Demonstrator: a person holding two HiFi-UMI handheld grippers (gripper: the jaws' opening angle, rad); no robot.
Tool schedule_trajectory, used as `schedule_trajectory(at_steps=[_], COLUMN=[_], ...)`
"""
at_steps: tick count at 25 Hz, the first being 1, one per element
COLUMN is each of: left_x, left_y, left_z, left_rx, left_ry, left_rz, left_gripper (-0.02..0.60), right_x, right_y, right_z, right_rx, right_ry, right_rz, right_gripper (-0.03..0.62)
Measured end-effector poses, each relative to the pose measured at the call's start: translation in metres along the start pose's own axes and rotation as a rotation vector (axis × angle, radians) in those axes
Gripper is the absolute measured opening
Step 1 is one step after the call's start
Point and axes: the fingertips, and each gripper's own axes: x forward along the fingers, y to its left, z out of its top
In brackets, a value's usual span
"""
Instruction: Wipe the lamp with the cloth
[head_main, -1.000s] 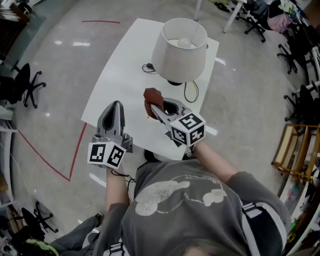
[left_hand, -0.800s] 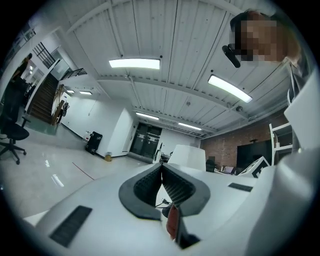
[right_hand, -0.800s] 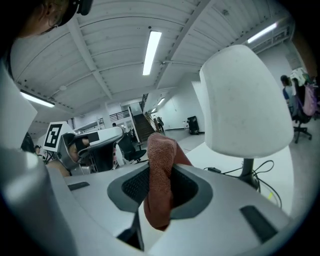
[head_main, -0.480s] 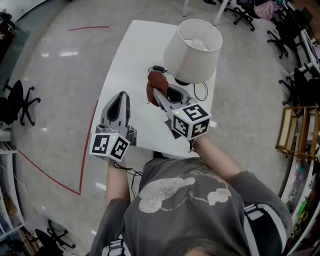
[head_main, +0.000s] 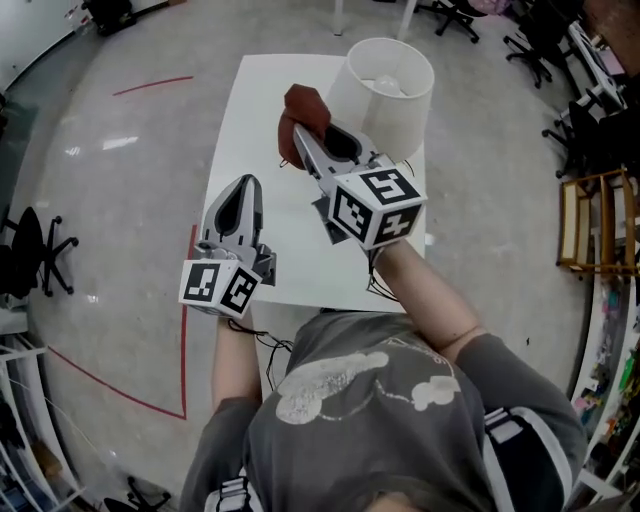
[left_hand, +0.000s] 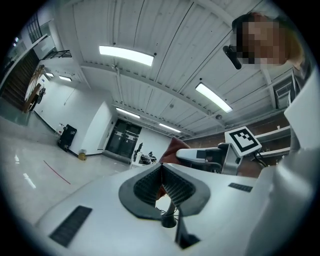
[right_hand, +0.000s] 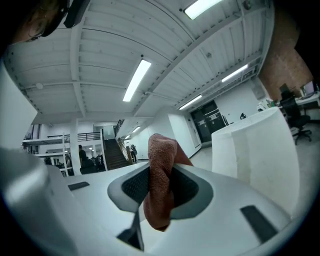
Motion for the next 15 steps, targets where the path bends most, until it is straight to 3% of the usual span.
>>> schedule_trajectory(at_steps=[8, 15], left_x=[0.009, 0.004], left_y=[0.000, -0.013], left_z=[0.010, -0.009], left_rx=[-0.015, -0.030], left_ry=[-0.024, 0.014], left_rz=[-0.050, -0.065], left_gripper=[0.008, 0.008], right_x=[0.006, 0.000], right_y=[-0.029, -0.040], right_z=[0.042, 0.023], right_rx=[0.041, 0.079], right_ry=[-0.114, -0.075], right_rz=[-0.108, -0.146], right_gripper=[0.097, 0.097])
